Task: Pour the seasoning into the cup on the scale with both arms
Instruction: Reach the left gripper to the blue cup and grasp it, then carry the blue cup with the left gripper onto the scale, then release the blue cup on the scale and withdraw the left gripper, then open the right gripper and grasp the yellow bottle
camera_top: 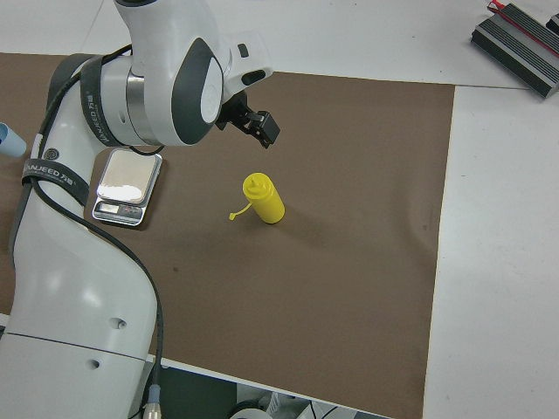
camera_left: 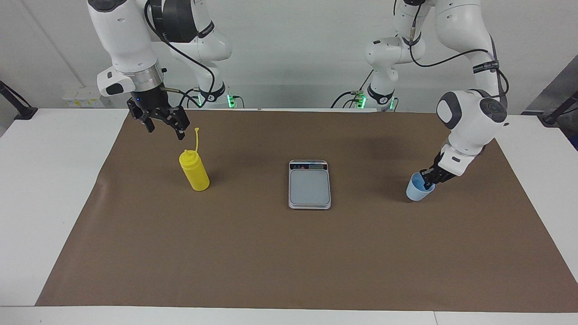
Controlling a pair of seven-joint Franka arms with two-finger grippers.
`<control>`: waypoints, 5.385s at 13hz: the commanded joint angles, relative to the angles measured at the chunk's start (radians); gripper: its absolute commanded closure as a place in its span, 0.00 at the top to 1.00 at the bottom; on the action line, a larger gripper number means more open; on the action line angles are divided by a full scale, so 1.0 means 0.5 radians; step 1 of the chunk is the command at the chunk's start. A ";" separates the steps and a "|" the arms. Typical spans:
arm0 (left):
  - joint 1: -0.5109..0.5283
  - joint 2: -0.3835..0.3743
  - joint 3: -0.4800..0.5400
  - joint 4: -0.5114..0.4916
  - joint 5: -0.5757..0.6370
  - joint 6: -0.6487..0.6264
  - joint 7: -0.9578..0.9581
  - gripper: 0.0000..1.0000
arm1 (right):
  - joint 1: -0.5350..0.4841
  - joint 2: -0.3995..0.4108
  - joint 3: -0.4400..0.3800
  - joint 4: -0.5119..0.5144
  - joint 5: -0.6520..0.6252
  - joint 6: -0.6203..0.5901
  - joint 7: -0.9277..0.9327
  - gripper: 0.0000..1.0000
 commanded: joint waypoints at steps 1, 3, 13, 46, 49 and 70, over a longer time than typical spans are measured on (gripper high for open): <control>-0.095 0.037 0.004 0.264 -0.039 -0.250 -0.023 0.00 | -0.018 0.005 0.007 0.012 0.007 -0.026 -0.039 1.00; -0.193 0.055 0.004 0.463 -0.032 -0.443 -0.157 0.00 | -0.018 0.005 0.007 0.009 0.007 -0.026 -0.039 1.00; -0.923 0.174 0.004 0.581 -0.017 -0.214 -0.830 0.00 | -0.018 0.005 0.007 0.009 0.007 -0.026 -0.039 1.00; -0.544 -0.101 0.016 0.566 0.189 -0.582 -0.184 1.00 | -0.018 0.005 0.007 0.012 0.007 -0.026 -0.039 1.00; -0.351 -0.178 0.019 0.556 0.179 -0.726 0.151 1.00 | -0.018 0.005 0.007 0.009 0.007 -0.026 -0.039 1.00; -0.169 -0.347 0.029 0.793 0.096 -1.217 0.250 1.00 | -0.358 0.341 0.001 0.042 0.544 -0.057 1.092 1.00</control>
